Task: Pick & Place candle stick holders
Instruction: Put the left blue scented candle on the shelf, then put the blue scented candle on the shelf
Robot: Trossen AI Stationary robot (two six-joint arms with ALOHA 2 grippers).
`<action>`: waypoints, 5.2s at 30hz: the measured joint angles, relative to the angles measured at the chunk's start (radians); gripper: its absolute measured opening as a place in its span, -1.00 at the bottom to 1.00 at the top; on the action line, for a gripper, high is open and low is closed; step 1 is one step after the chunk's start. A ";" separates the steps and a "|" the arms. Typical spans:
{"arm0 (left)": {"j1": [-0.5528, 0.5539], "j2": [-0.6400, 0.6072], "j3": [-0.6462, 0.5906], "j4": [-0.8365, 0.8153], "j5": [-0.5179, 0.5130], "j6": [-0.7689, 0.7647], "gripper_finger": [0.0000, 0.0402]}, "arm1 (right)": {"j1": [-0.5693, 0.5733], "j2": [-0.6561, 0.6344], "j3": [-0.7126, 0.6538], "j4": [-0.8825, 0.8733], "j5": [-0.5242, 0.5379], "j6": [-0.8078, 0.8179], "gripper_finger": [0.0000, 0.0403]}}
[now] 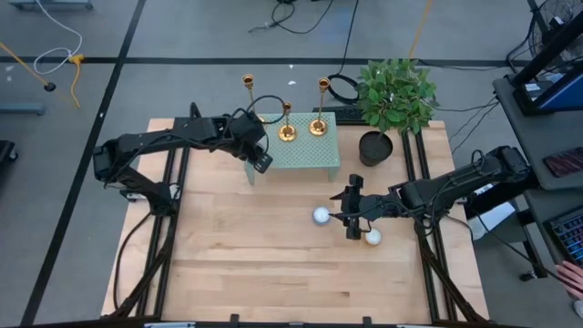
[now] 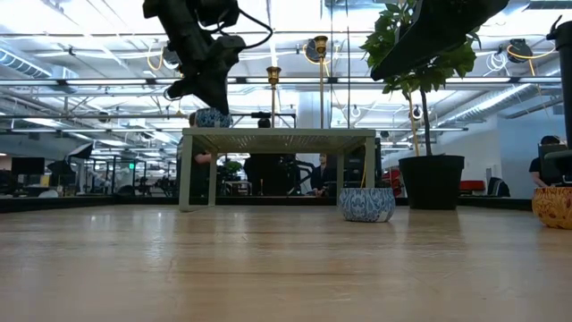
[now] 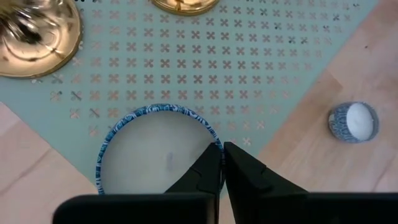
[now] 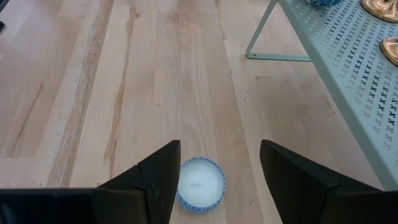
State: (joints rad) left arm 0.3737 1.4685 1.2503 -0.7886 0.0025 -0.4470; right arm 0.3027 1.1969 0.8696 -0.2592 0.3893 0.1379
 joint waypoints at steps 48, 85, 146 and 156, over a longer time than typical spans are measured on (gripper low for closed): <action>-0.195 -0.344 0.000 0.045 -0.112 0.391 -0.67 | 0.006 0.212 -0.076 0.233 -0.133 -0.069 0.05; -0.371 -0.396 -0.154 0.034 -0.302 0.337 -0.67 | -0.100 0.337 -0.296 0.551 -0.235 -0.256 -0.48; -0.370 -0.396 -0.154 0.060 -0.301 0.339 -0.67 | -0.553 0.489 0.425 0.180 -0.420 -0.021 -1.00; -0.371 -0.396 -0.154 0.059 -0.301 0.339 -0.67 | -0.553 0.539 0.426 0.205 -0.420 -0.024 -0.97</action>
State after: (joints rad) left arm 0.0029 1.0729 1.0966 -0.7292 -0.2985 -0.1078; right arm -0.2504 1.7363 1.2961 -0.0544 -0.0303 0.1139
